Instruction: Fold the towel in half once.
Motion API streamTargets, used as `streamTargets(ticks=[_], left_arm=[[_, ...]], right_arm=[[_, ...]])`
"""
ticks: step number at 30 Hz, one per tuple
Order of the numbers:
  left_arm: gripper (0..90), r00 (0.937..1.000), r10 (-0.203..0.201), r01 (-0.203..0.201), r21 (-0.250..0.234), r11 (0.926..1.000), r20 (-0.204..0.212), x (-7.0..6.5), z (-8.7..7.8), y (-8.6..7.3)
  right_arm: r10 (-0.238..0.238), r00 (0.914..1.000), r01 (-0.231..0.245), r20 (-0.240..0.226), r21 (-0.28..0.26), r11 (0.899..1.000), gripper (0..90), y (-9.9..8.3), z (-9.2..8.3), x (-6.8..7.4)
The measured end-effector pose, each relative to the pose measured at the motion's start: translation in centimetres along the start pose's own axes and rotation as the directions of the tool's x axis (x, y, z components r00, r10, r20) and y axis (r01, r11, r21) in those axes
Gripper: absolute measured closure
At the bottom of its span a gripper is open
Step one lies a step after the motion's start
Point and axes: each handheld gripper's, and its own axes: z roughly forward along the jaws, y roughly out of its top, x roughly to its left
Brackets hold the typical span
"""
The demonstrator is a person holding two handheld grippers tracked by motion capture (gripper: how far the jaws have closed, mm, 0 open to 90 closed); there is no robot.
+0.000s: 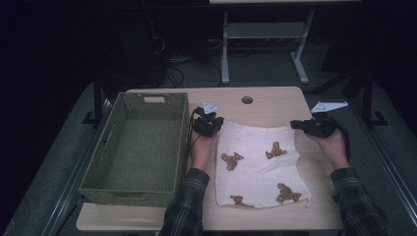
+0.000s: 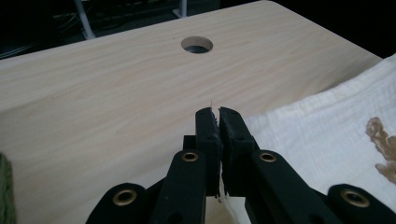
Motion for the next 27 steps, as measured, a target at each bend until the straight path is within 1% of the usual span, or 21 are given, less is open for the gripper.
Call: streamTargets(ticks=[2, 6, 7, 8, 9, 12, 14, 16, 20, 21, 22, 24, 27], left_arm=[[86.7, 1.0, -0.002, 0.002, 0.0, 1.0, -0.009, 0.3, 0.8, 0.4], [86.7, 0.9999, -0.007, 0.007, -0.003, 1.0, -0.013, 0.9, 2.1, 1.1], [86.7, 0.9999, -0.006, 0.006, -0.005, 1.0, -0.016, 0.9, 2.3, 1.3], [86.6, 0.9998, 0.003, -0.003, -0.003, 1.0, -0.02, 0.9, 2.6, 1.4], [86.6, 0.9997, 0.006, -0.006, 0.003, 1.0, -0.022, 0.9, 2.8, 1.4], [86.5, 0.9997, 0.001, -0.001, 0.022, 0.9998, -0.023, 1.1, 3.4, 1.1], [86.4, 0.9999, 0.0, 0.001, 0.021, 0.9998, -0.017, 1.1, 3.5, 0.7], [86.4, 0.9999, 0.0, 0.0, 0.022, 0.9998, -0.017, 0.9, 3.3, 0.4], [86.4, 0.9996, -0.012, 0.013, 0.019, 0.9997, -0.025, 0.7, 2.5, -0.3], [86.4, 0.9991, -0.013, 0.014, 0.021, 0.9997, -0.04, 0.7, 2.1, -0.5], [86.4, 0.9987, -0.015, 0.016, 0.021, 0.9996, -0.048, 0.6, 1.8, -0.7], [86.5, 0.9979, -0.028, 0.029, 0.016, 0.9995, -0.059, 0.6, 1.2, -1.0], [86.5, 0.9973, -0.017, 0.019, 0.021, 0.9996, -0.071, 0.3, 0.4, -1.3]], right_arm=[[0.007, 0.9999, -0.007, 0.015, -0.005, 1.0, 86.5, 0.5, 0.2, -0.6], [0.016, 0.9991, -0.015, 0.04, -0.017, 1.0, 86.5, 1.3, 0.3, -1.8], [0.023, 0.9988, -0.022, 0.042, -0.021, 1.0, 86.5, 1.4, 0.2, -2.1], [0.027, 0.9988, -0.026, 0.041, -0.027, 0.999, 86.5, 1.5, 0.3, -2.3], [0.034, 0.9985, -0.033, 0.043, -0.024, 0.999, 86.5, 1.7, 0.4, -2.5], [0.034, 0.9984, -0.034, 0.044, -0.009, 0.999, 86.4, 1.5, 1.2, -2.8], [0.037, 0.9985, -0.037, 0.04, 0.0, 0.999, 86.4, 1.2, 1.6, -2.9], [0.043, 0.9986, -0.043, 0.031, -0.005, 0.999, 86.4, 0.8, 1.8, -2.8], [0.041, 0.9989, -0.04, 0.024, -0.018, 0.999, 86.4, 0.1, 1.3, -2.4], [0.037, 0.999, -0.036, 0.026, -0.019, 0.999, 86.4, -0.1, 1.1, -2.3], [0.043, 0.9987, -0.042, 0.026, -0.02, 0.999, 86.4, -0.3, 0.8, -2.1], [0.039, 0.9988, -0.038, 0.03, -0.023, 0.999, 86.4, -0.8, 0.4, -1.8], [0.038, 0.9988, -0.038, 0.031, -0.028, 0.999, 86.4, -1.3, -0.3, -1.3]])
